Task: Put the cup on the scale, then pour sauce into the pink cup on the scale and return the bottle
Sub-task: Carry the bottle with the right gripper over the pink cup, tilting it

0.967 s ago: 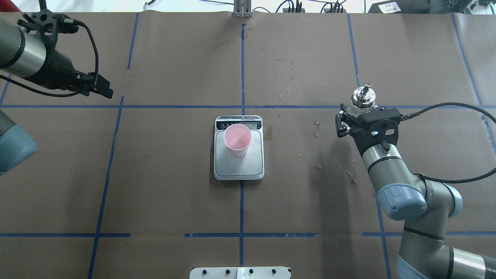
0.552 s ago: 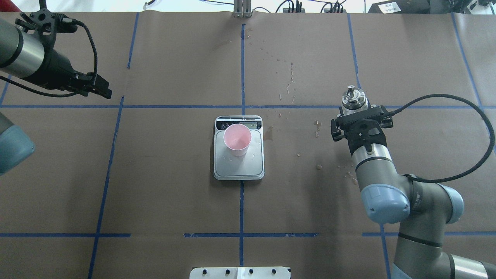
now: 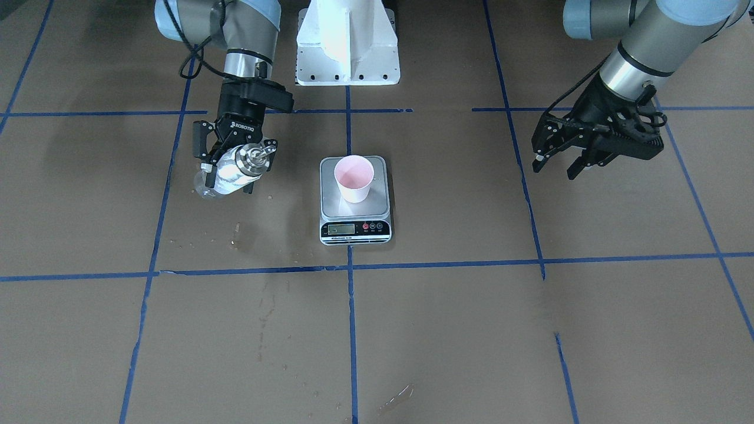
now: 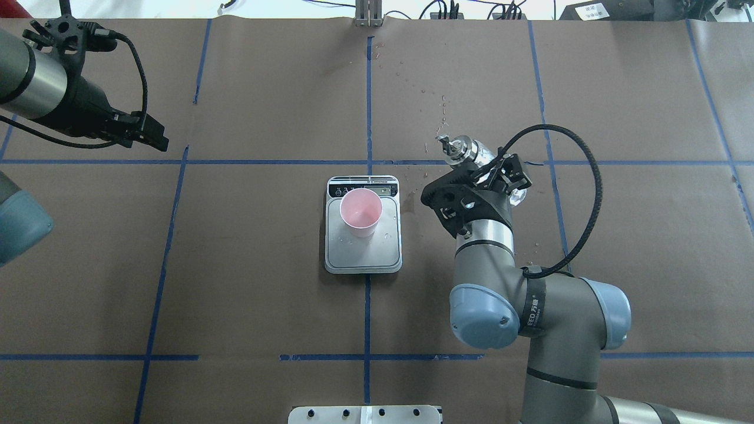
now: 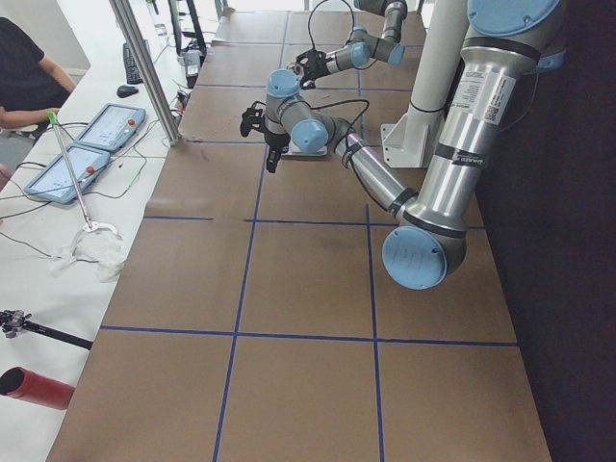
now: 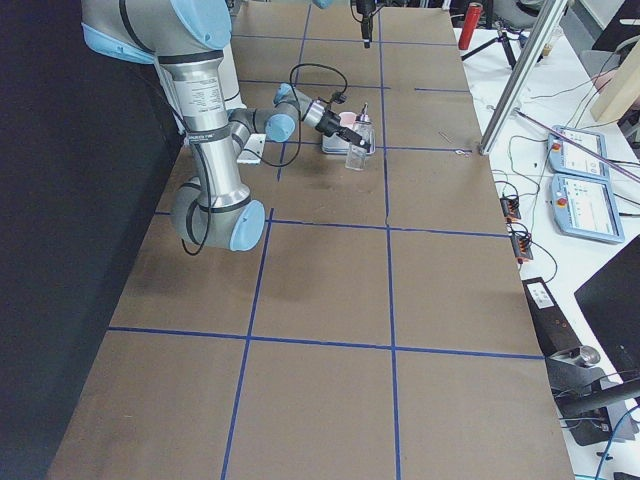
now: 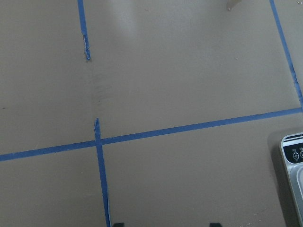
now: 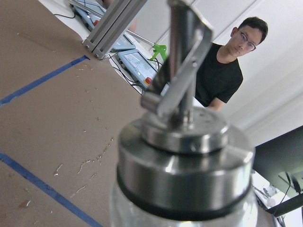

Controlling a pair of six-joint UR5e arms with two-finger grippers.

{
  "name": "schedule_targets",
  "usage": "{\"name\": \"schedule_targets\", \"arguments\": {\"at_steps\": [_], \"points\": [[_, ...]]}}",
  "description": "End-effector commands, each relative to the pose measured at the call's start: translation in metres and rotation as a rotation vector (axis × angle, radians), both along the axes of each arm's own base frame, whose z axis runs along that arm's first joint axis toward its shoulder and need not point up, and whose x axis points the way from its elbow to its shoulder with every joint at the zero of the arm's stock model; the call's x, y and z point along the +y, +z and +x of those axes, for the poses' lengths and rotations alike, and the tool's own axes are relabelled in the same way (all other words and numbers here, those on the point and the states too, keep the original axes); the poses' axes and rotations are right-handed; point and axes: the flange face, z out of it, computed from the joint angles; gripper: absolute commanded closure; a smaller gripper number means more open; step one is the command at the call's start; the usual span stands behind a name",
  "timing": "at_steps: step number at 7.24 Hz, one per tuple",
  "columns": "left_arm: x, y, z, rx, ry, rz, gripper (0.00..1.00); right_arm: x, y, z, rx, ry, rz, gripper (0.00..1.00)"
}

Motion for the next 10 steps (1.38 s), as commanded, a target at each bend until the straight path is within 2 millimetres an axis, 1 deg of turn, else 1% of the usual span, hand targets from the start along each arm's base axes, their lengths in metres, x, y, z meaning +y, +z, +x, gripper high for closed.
{"name": "schedule_targets", "arguments": {"at_steps": [1,2,3,4,5,6,7,8,9,10], "points": [[0.002,0.010,-0.003,-0.013,0.007,0.001,0.32,0.003,-0.010,-0.017,0.181,-0.022,0.050,1.00],[0.003,0.009,-0.004,-0.012,0.008,0.003,0.32,0.002,-0.017,-0.021,0.254,-0.023,0.034,1.00],[0.003,0.009,-0.004,-0.012,0.008,0.003,0.32,0.010,-0.019,-0.029,0.297,-0.038,0.030,1.00],[0.003,0.009,-0.004,-0.012,0.006,0.003,0.32,0.020,-0.014,-0.041,0.339,-0.028,0.075,1.00],[0.003,0.010,-0.004,-0.013,0.008,0.002,0.32,0.022,0.003,-0.066,0.483,0.063,0.244,1.00],[0.003,0.009,-0.004,-0.012,0.008,0.003,0.32,0.019,0.007,-0.069,0.542,0.080,0.281,1.00],[0.003,0.009,-0.003,-0.012,0.009,0.003,0.32,0.019,0.006,-0.069,0.550,0.087,0.293,1.00],[0.003,0.009,-0.003,-0.012,0.009,0.003,0.32,0.019,0.010,-0.071,0.576,0.101,0.319,1.00],[0.003,0.009,-0.003,-0.012,0.009,0.003,0.32,0.017,0.018,-0.074,0.641,0.106,0.343,1.00],[0.003,0.009,-0.003,-0.012,0.009,0.003,0.32,0.016,0.016,-0.073,0.662,0.113,0.360,1.00]]}}
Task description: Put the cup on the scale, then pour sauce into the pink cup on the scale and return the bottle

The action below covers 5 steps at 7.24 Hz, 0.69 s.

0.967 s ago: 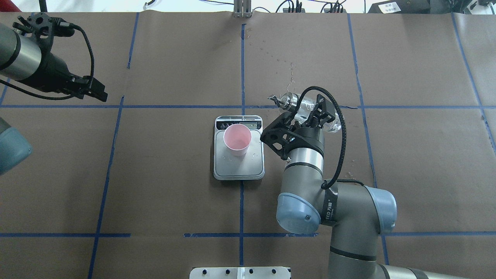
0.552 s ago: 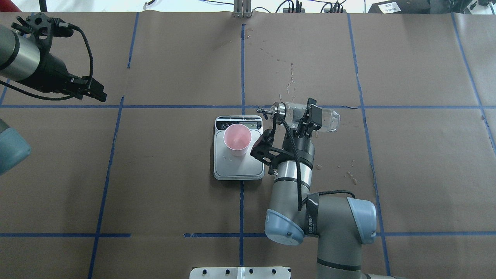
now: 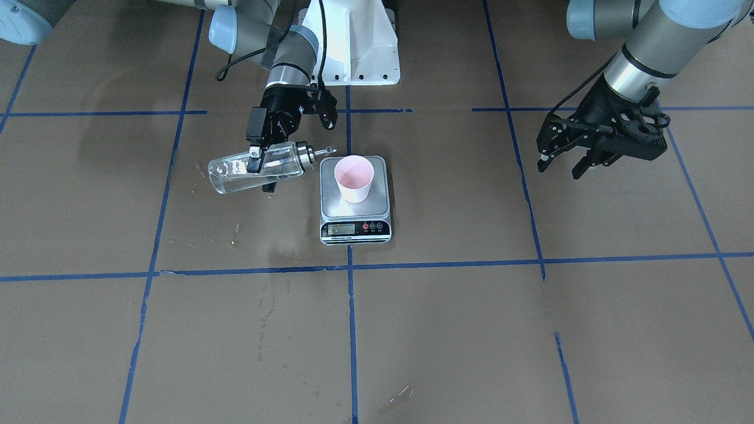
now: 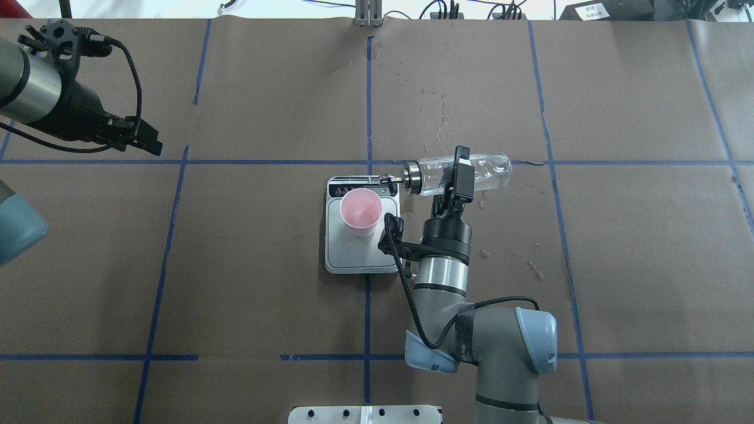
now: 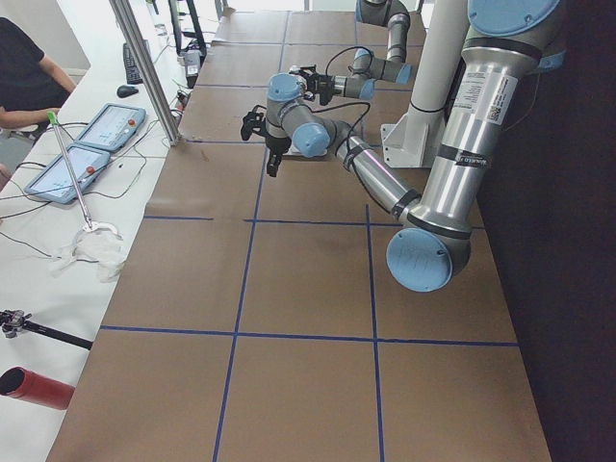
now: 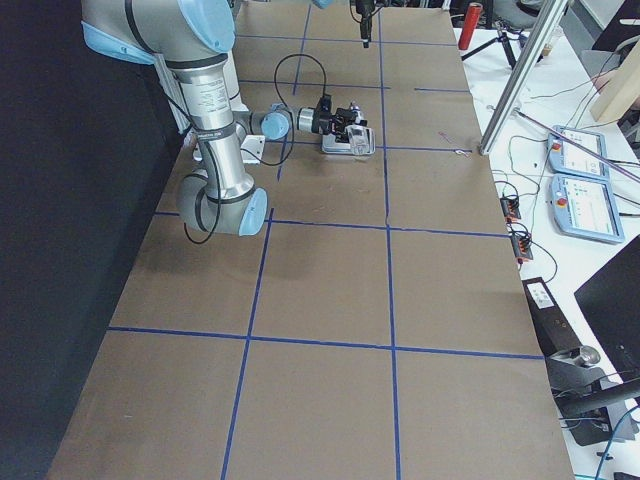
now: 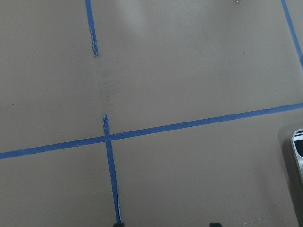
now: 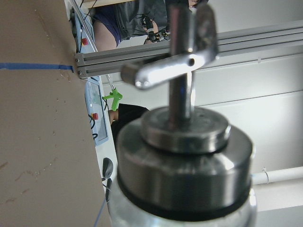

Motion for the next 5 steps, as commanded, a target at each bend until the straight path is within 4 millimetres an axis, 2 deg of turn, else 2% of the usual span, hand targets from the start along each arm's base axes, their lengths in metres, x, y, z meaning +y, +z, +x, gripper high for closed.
{"name": "schedule_targets", "arguments": {"at_steps": [1,3,5], "points": [[0.0002,0.0003,-0.0001,-0.001,0.000,-0.001,0.32,-0.0015,0.0009,0.0004,0.063,0.015,0.042,1.00],[0.0003,0.0003,0.0000,0.000,0.000,-0.003,0.32,-0.0023,-0.0015,0.0022,0.103,0.026,0.069,1.00],[0.0008,-0.0004,-0.0002,0.002,0.001,-0.002,0.32,-0.0050,0.0058,0.0035,0.157,0.041,0.096,1.00]]}}
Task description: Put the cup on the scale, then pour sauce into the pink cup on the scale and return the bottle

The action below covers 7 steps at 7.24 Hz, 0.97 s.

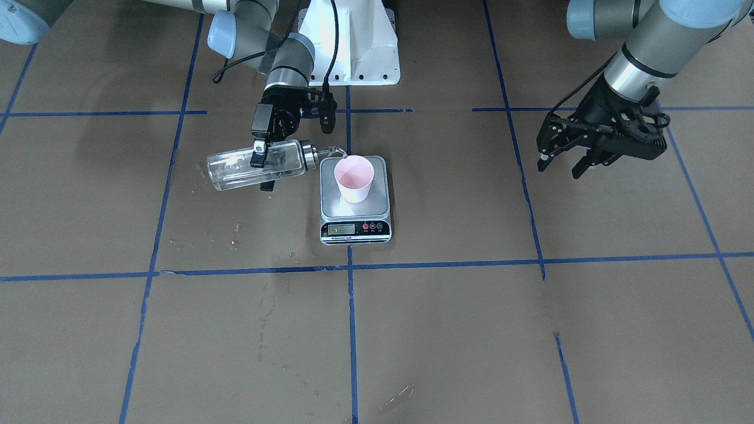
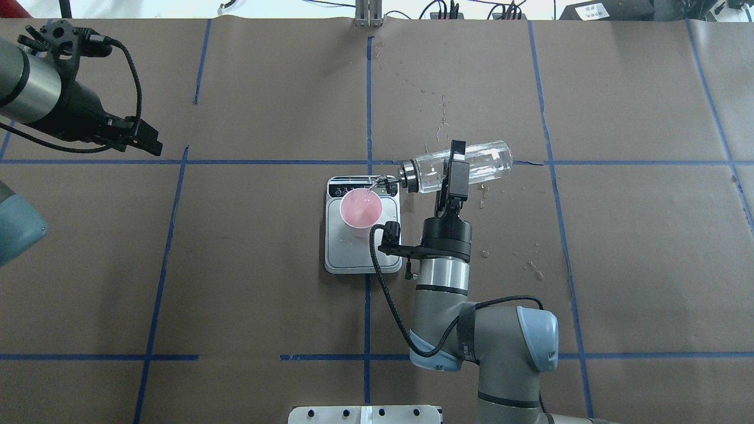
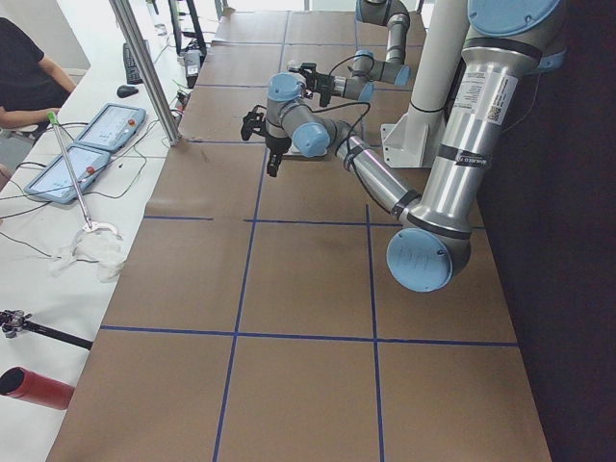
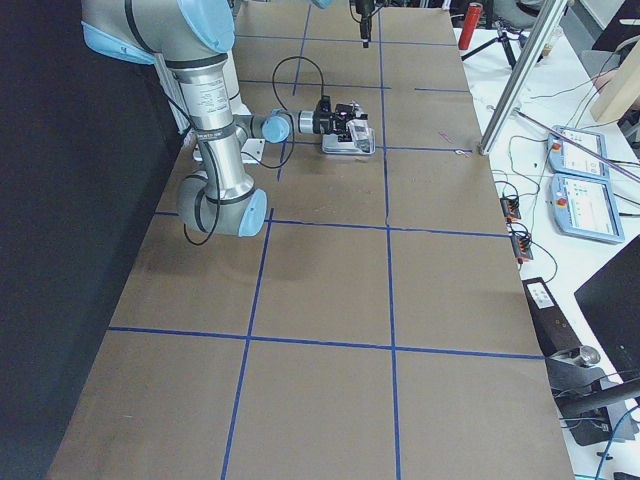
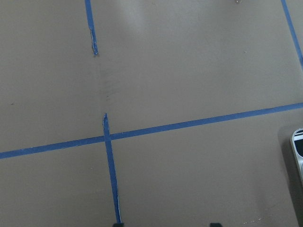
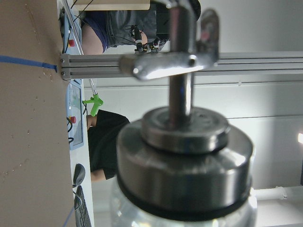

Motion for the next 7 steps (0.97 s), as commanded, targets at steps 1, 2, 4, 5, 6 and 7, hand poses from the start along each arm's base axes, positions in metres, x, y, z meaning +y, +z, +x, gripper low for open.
{"name": "schedule_targets", "arguments": {"at_steps": [1,2,4,5,6,7], "points": [[0.0003,-0.0003,0.0000,0.002,0.001,-0.002,0.32,-0.0005,0.0120,0.0018,0.067,0.014,0.030,1.00],[0.0003,-0.0003,0.0000,0.002,0.001,-0.002,0.32,-0.0005,0.0118,0.0019,0.068,0.015,0.033,1.00],[0.0000,0.0004,0.0002,0.001,0.001,-0.003,0.32,-0.0004,0.0111,0.0023,0.066,0.015,0.033,1.00],[0.0000,0.0004,0.0002,0.001,0.001,-0.003,0.32,-0.0005,0.0127,0.0021,0.069,0.015,0.033,1.00],[0.0003,0.0004,0.0010,0.001,0.002,-0.003,0.32,-0.0013,0.0136,0.0028,0.072,0.017,0.032,1.00],[0.0003,0.0004,0.0010,0.001,0.001,-0.004,0.32,-0.0013,0.0135,0.0029,0.086,0.017,0.031,1.00]]}}
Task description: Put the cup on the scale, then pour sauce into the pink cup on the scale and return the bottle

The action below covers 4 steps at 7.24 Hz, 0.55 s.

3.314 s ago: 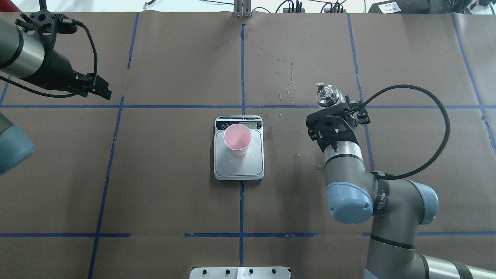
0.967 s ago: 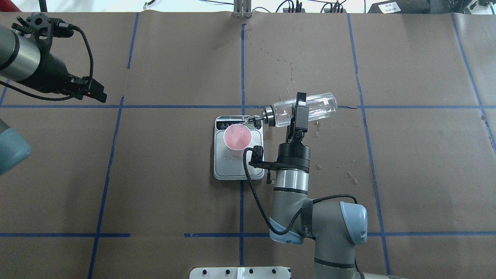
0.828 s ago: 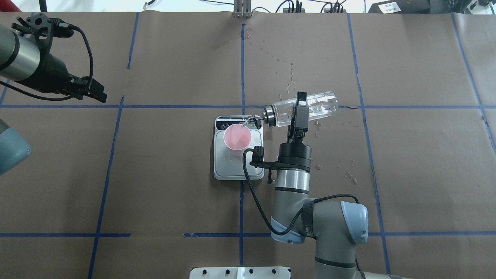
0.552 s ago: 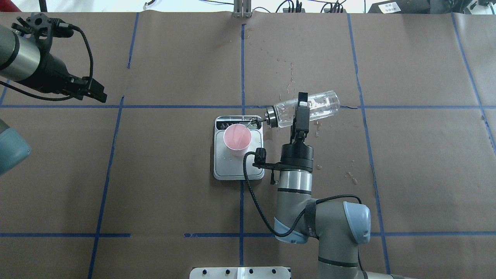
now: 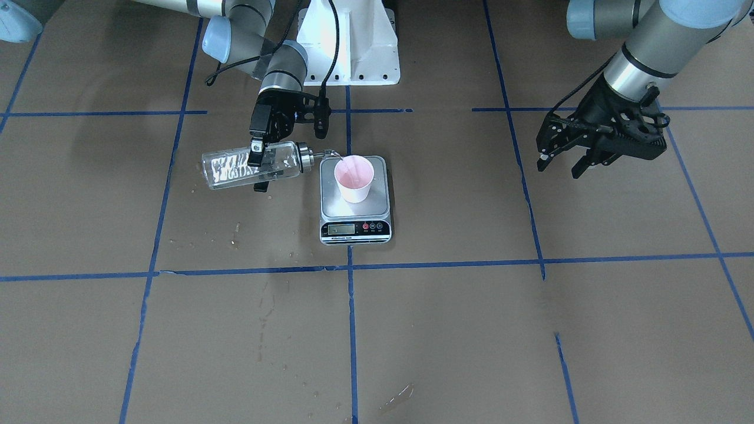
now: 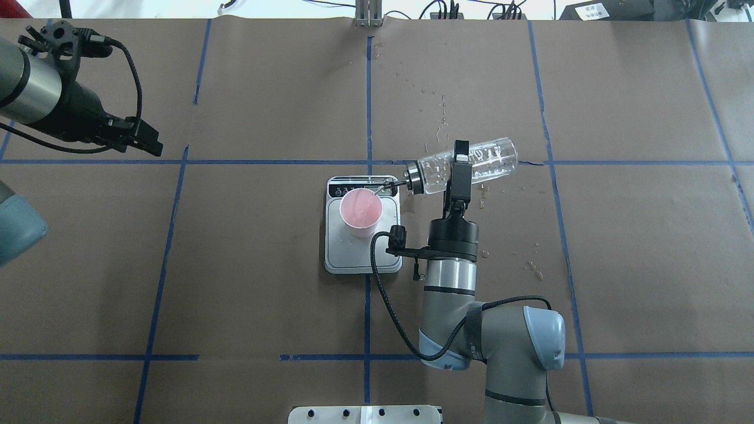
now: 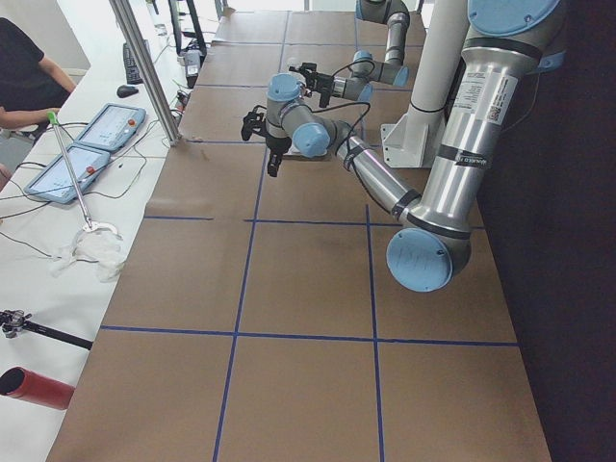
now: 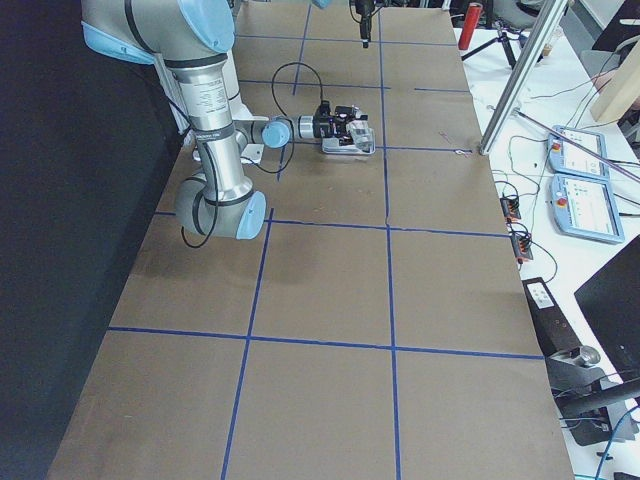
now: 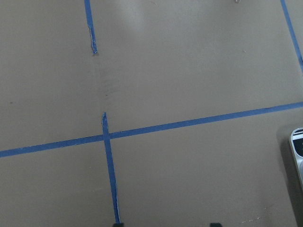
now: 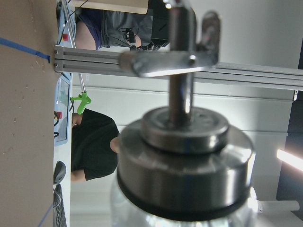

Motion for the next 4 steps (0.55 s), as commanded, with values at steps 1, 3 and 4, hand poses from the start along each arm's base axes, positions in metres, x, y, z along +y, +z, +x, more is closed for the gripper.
{"name": "schedule_targets", "arguments": {"at_steps": [1,3,4], "points": [[0.000,0.001,0.001,0.000,0.000,-0.005,0.32,0.000,-0.002,0.000,0.014,0.002,0.001,1.00],[0.000,0.002,0.002,-0.001,0.000,-0.006,0.32,0.001,-0.011,0.000,-0.011,0.000,0.003,1.00],[-0.001,0.002,0.002,-0.002,0.000,-0.007,0.32,0.001,-0.015,0.002,-0.059,-0.002,0.007,1.00]]}}
